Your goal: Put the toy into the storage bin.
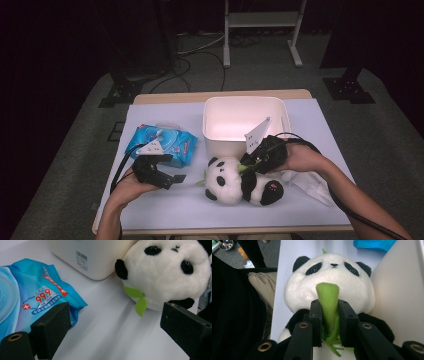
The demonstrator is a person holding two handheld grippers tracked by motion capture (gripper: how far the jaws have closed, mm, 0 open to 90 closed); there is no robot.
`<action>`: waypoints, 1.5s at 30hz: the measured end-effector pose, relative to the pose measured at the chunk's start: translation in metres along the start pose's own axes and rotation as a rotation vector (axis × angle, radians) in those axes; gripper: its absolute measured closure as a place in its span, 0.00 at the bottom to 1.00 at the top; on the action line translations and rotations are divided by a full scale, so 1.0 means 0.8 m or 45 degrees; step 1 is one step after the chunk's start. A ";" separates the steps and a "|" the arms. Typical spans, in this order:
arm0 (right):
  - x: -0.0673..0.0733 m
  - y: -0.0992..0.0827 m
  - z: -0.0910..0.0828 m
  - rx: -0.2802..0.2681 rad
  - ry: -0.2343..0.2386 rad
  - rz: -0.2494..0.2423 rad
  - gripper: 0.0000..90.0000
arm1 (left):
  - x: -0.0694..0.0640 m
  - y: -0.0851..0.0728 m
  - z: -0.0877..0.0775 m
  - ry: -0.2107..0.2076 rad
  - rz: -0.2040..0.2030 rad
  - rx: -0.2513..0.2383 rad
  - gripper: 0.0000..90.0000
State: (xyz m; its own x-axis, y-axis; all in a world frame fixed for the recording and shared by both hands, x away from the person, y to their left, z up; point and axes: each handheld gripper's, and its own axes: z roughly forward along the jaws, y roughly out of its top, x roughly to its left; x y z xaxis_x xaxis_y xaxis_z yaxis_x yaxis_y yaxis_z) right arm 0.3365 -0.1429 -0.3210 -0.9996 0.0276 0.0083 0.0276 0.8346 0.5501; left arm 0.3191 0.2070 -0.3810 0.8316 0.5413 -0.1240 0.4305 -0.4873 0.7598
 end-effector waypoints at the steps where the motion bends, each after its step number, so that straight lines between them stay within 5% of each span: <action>1: -0.001 -0.001 -0.001 -0.006 0.003 0.009 0.83 | 0.000 0.000 0.000 0.000 -0.002 0.003 0.10; 45: 0.007 0.044 -0.089 -0.058 -0.038 -0.053 0.83 | 0.013 -0.004 0.003 -0.018 -0.042 -0.020 0.10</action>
State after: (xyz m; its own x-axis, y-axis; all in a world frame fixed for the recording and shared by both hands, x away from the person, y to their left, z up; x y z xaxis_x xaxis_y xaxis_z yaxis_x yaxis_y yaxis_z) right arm 0.3314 -0.1527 -0.2421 -0.9992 0.0099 -0.0400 -0.0154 0.8095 0.5869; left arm 0.3271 0.2127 -0.3860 0.8220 0.5472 -0.1579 0.4520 -0.4583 0.7652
